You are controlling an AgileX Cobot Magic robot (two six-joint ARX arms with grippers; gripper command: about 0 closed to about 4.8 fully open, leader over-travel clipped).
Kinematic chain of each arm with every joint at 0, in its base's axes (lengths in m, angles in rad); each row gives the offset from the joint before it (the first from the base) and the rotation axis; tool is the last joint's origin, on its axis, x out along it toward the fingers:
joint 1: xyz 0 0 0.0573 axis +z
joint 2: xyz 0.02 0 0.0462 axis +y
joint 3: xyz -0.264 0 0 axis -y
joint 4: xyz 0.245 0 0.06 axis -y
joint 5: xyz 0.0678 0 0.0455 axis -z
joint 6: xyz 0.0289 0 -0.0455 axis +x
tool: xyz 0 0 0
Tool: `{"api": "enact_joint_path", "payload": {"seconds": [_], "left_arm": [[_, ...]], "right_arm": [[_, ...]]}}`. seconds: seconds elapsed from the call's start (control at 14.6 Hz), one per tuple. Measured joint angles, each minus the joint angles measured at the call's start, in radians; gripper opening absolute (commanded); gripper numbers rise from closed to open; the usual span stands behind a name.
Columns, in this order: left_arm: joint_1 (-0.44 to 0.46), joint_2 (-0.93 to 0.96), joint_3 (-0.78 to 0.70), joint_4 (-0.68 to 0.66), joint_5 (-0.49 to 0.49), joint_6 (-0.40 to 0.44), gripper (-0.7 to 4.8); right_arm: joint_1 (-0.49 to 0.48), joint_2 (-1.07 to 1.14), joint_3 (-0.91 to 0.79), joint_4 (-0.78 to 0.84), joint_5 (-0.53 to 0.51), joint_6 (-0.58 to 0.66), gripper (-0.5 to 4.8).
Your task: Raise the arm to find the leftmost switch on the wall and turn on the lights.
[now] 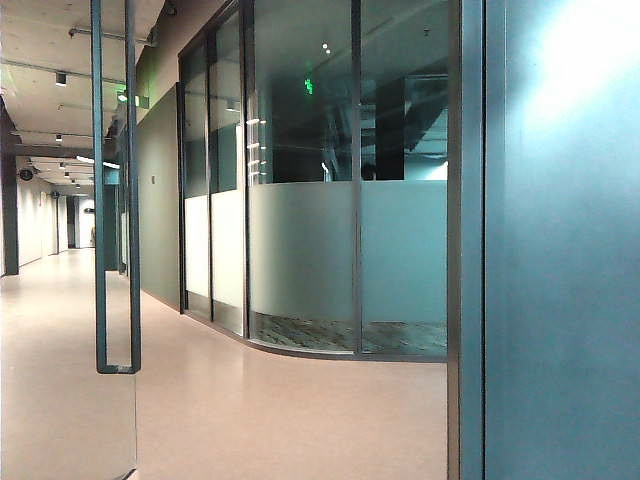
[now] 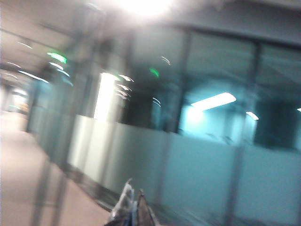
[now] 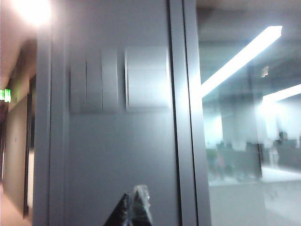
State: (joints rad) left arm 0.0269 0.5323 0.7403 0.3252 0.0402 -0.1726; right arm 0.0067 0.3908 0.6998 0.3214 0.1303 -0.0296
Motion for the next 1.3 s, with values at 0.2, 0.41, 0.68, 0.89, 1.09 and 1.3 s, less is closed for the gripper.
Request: {"api": "enact_joint_path", "payload": {"seconds": [0.2,0.41,0.68,0.89,1.09,1.3], "left_arm": [[0.0,0.313,0.313,0.006,0.047,0.0,-0.06],[0.0,0.513,0.568,0.0,0.047,0.0,-0.06],[0.001,0.647,0.743,0.003,0.047,0.05,-0.06],[0.002,0.69,0.784,-0.005,0.147,0.064,-0.06],[-0.014,0.689,0.784,0.01,0.461,0.002,-0.06],[-0.034,0.689,0.785,0.032,0.771,-0.164,-0.06]], "right_arm": [[0.0,0.298,0.306,-0.009,-0.014,-0.002,-0.01],[0.0,0.543,0.573,-0.037,-0.056,-0.002,-0.01],[0.0,0.686,0.73,-0.077,-0.07,0.002,-0.01],[0.0,0.692,0.734,-0.077,-0.07,0.002,-0.01],[0.0,0.692,0.735,-0.089,-0.105,0.002,-0.01],[0.0,0.693,0.735,-0.124,-0.178,0.029,0.0]]}}
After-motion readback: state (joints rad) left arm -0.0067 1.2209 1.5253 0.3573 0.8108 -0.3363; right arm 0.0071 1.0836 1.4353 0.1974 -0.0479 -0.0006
